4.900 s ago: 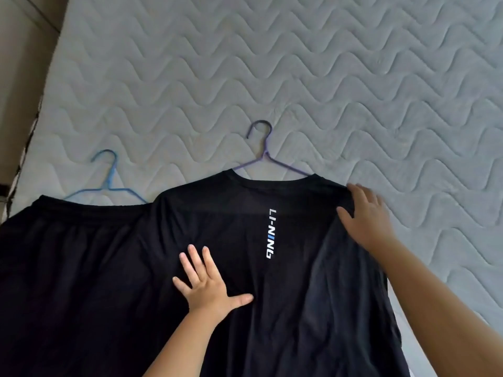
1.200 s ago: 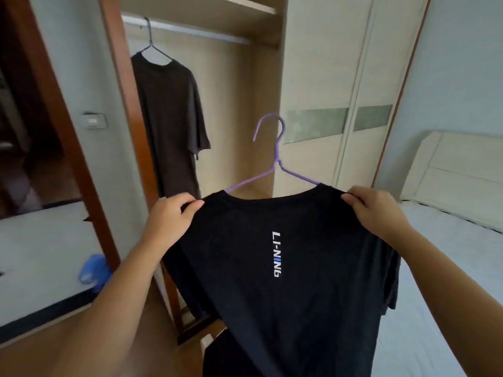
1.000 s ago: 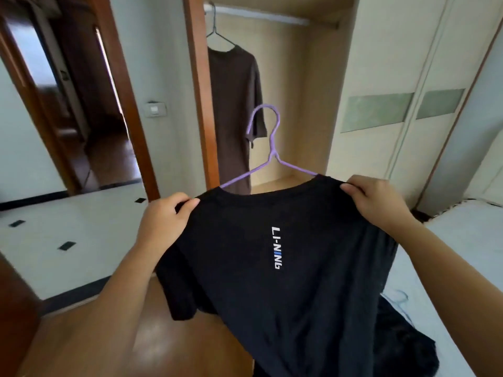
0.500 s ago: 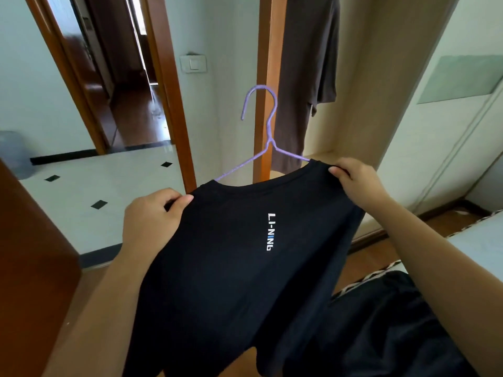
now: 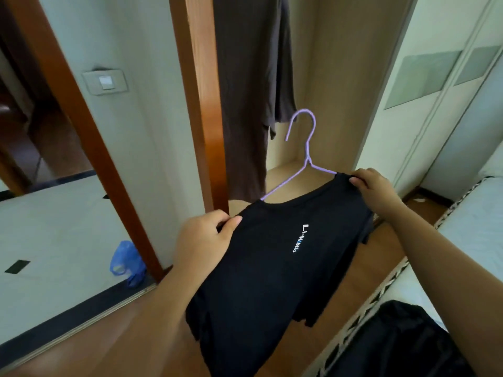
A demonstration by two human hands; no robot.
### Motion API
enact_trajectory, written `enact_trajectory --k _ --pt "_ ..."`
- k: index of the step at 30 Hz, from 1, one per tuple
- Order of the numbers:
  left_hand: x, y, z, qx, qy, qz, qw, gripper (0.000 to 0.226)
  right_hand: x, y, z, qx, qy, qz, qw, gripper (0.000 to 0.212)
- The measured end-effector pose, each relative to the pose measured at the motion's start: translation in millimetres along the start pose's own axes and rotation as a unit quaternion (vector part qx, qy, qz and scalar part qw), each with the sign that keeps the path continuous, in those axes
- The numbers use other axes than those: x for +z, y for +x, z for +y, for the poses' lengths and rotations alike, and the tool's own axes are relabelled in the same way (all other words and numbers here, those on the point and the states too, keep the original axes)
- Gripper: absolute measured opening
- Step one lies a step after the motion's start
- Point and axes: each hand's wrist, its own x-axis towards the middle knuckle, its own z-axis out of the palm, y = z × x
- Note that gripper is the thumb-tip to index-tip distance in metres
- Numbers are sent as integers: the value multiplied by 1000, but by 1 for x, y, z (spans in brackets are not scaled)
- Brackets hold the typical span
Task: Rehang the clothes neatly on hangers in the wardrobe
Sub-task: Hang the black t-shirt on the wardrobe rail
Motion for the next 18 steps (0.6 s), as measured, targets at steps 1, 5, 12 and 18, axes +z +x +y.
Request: enact_trajectory --k 1,5,12,18 --pt "11 11 -2 0 -11 -9 1000 33 0 9 6 11 -2 -1 1000 28" --pt "49 50 -9 22 -40 -31 998 28 0 33 26 53 -23 1 998 27" --pt "106 131 -15 99 -83 -80 988 27 -10 54 55 151 -60 46 986 27" --pt "154 175 -3 119 -112 -76 984 31 -24 65 72 207 -96 79 970 27"
